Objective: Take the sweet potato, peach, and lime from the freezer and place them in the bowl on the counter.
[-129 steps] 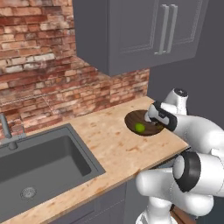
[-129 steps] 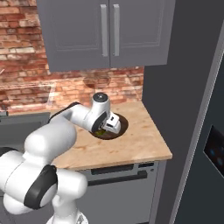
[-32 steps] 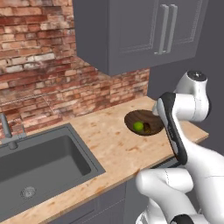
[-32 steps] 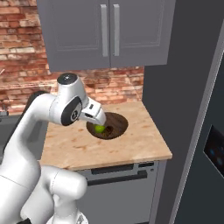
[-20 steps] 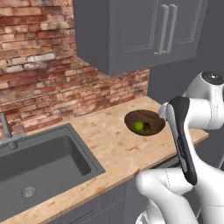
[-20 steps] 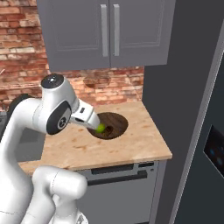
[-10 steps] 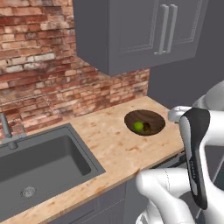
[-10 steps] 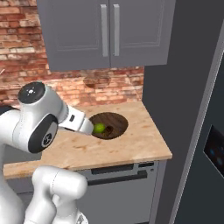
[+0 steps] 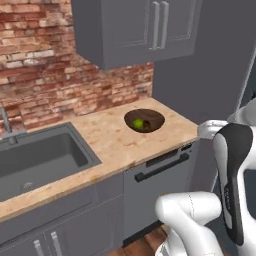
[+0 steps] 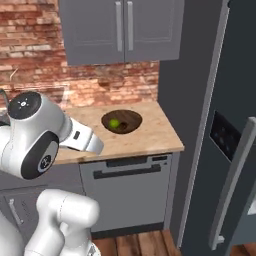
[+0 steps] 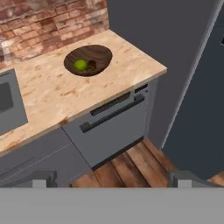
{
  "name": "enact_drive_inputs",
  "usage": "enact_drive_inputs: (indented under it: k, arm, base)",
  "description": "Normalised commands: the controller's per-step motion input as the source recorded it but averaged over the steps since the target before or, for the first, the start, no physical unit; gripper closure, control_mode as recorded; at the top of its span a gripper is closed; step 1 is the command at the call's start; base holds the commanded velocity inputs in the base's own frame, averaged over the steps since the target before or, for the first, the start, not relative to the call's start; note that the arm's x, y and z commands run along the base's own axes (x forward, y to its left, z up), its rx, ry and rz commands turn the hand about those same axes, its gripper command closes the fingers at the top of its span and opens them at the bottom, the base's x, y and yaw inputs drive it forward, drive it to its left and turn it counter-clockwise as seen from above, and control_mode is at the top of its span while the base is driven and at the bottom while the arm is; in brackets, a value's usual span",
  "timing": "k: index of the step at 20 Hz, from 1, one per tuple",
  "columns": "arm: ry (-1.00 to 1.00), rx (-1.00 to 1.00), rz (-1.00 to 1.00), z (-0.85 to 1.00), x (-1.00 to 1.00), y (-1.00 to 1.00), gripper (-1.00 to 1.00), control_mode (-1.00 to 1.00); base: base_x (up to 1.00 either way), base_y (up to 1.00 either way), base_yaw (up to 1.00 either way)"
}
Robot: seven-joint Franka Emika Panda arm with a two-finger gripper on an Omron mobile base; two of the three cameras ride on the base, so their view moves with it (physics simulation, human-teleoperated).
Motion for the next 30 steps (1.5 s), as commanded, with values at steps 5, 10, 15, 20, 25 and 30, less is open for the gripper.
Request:
enact_drive_inputs:
  k: [5,10,15,20,25,30]
  arm:
    - [0.0,0.0,0.0,0.0,0.0,0.0,-1.0,1.0]
    - [0.0,0.0,0.0,0.0,0.0,0.0,-1.0,1.0]
    - [0.0,0.0,0.0,0.0,0.0,0.0,-1.0,1.0]
    - [0.0,0.0,0.0,0.0,0.0,0.0,-1.0,1.0]
    - [0.0,0.0,0.0,0.0,0.0,0.0,-1.0,1.0]
    - [0.0,0.0,0.0,0.0,0.0,0.0,-1.0,1.0]
  base:
    - [-1.0,-0.04,0.0]
    - [-0.75,-0.6,-0.02]
    - [-0.05,-1.0,-0.02]
    - [0.16,-1.0,0.0]
    - [0.27,-1.0,0.0]
    - [0.3,-1.0,0.02]
